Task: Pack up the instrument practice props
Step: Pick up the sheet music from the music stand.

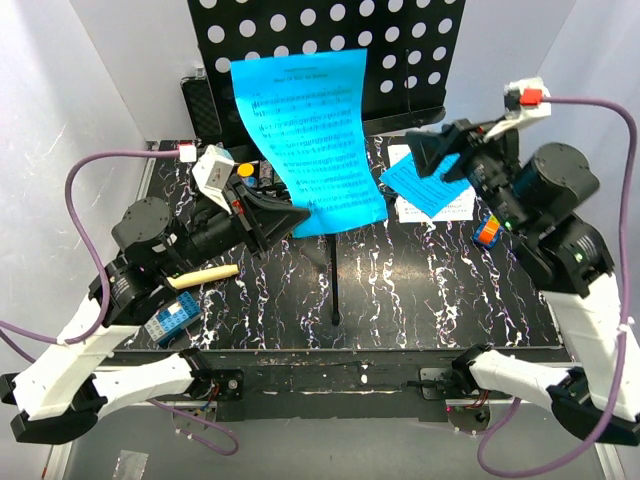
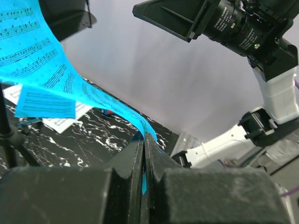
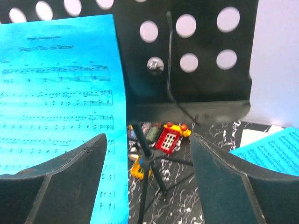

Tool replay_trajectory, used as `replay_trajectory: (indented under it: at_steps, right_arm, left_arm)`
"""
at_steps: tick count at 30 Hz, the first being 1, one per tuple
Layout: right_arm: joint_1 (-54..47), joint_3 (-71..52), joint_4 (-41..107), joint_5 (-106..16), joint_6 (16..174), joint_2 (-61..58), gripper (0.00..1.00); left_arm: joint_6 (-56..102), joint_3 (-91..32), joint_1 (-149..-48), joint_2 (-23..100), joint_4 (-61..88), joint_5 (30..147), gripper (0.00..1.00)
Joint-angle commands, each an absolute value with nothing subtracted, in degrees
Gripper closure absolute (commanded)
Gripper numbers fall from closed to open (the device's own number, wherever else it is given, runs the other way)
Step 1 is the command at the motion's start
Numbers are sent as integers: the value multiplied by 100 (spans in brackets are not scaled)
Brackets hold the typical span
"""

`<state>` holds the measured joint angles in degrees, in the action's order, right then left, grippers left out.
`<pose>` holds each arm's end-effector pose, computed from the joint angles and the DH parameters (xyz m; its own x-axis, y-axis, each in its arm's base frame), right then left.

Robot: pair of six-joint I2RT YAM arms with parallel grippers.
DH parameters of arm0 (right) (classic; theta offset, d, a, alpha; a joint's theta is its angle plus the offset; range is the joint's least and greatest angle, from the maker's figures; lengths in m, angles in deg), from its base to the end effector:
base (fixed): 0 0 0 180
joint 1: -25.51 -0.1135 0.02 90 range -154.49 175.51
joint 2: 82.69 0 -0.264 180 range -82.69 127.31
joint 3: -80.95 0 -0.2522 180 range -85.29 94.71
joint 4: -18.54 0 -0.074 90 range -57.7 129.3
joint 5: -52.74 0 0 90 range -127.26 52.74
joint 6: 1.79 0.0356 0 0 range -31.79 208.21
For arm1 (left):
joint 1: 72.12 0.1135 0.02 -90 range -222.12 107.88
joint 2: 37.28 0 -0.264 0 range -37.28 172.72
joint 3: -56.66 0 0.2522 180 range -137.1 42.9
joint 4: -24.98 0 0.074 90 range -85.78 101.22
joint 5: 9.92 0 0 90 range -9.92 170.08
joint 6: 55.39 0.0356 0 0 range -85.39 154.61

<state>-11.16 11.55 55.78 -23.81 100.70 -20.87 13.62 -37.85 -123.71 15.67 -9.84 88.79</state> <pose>0.1397 0.0937 0.5576 0.0706 0.3148 -0.9465 -0.4233 0.8687 0.2573 0.0940 -0.1272 0.5043 -0.2428 -0.2636 -0.9336 0.8365 0.4304 -0.3391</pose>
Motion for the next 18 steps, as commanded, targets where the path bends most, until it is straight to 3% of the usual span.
replay_trajectory:
  at_steps: [1,9,18]
  right_arm:
    - [-1123,649,5997,-2829,10586,-2836,20]
    - [-1123,-1495,6359,-3891,12079,-4111,14]
    - [-1105,-3052,5867,-4930,13486,-4314,10]
  left_arm:
    - [992,-3551,-12371,1203,-926,9633,100]
    - [368,-2032,-12371,281,-637,9767,100]
    - [-564,-150,-12371,-633,119,9327,100]
